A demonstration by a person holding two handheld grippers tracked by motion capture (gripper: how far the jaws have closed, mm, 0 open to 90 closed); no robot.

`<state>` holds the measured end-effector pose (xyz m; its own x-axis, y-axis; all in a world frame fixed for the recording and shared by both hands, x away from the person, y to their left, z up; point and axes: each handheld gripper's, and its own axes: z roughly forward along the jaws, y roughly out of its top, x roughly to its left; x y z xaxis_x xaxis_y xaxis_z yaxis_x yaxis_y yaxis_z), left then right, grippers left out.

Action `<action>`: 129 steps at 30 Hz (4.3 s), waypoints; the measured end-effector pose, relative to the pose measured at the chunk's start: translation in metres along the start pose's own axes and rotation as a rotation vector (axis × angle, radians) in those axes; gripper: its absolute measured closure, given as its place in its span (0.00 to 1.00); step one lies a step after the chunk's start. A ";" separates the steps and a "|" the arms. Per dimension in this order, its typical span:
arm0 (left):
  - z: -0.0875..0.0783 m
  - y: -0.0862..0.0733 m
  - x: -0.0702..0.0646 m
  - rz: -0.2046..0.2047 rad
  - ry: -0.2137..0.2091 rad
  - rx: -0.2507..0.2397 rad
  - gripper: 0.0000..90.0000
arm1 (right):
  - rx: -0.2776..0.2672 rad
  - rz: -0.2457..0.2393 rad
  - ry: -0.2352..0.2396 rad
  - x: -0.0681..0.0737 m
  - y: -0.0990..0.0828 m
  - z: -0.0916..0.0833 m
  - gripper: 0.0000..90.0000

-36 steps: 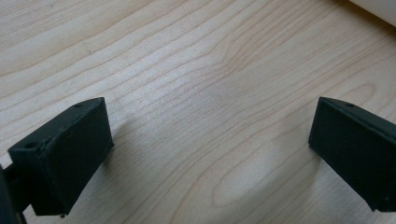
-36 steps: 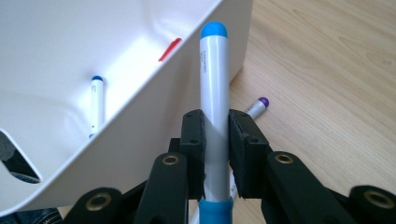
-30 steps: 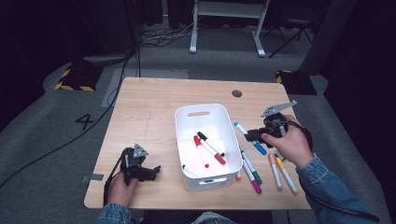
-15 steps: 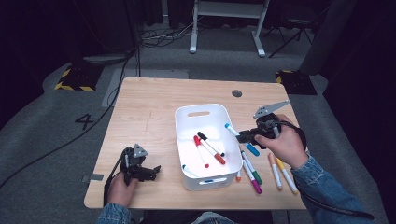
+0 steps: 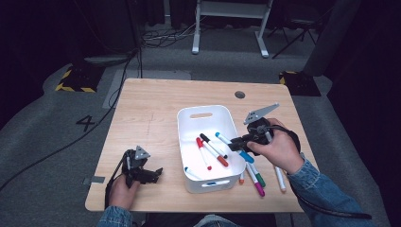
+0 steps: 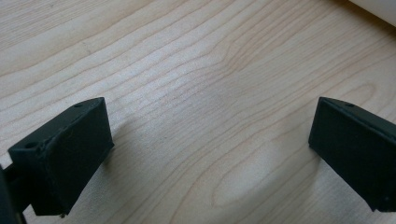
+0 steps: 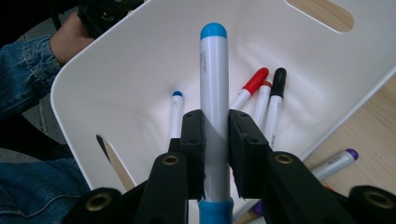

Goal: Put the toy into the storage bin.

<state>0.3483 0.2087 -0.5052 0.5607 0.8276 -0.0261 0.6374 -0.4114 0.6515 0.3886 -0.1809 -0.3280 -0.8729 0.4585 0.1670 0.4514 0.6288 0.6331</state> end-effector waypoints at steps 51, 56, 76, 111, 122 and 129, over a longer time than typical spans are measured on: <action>0.000 0.000 0.000 0.001 -0.003 0.000 0.00 | 0.061 -0.111 -0.014 0.022 0.002 0.056 0.50; 0.000 0.000 0.000 0.001 -0.003 0.000 0.00 | 0.005 -0.090 -0.038 0.013 0.002 0.037 0.50; 0.000 0.000 0.000 0.001 -0.003 0.000 0.00 | -0.082 0.044 -0.106 -0.024 -0.033 -0.016 0.54; 0.000 0.000 0.000 0.000 -0.003 0.000 0.00 | 0.106 0.180 -0.188 -0.073 -0.110 0.022 0.67; 0.000 0.000 0.000 0.001 -0.003 0.000 0.00 | 0.177 0.211 -0.179 -0.080 -0.131 0.044 0.67; 0.000 0.000 0.000 0.001 -0.006 0.005 0.00 | 0.201 0.213 -0.187 -0.084 -0.137 0.051 0.69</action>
<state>0.3479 0.2087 -0.5048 0.5645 0.8249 -0.0297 0.6393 -0.4141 0.6479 0.4092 -0.2734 -0.4677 -0.7145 0.6881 0.1265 0.6636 0.6092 0.4343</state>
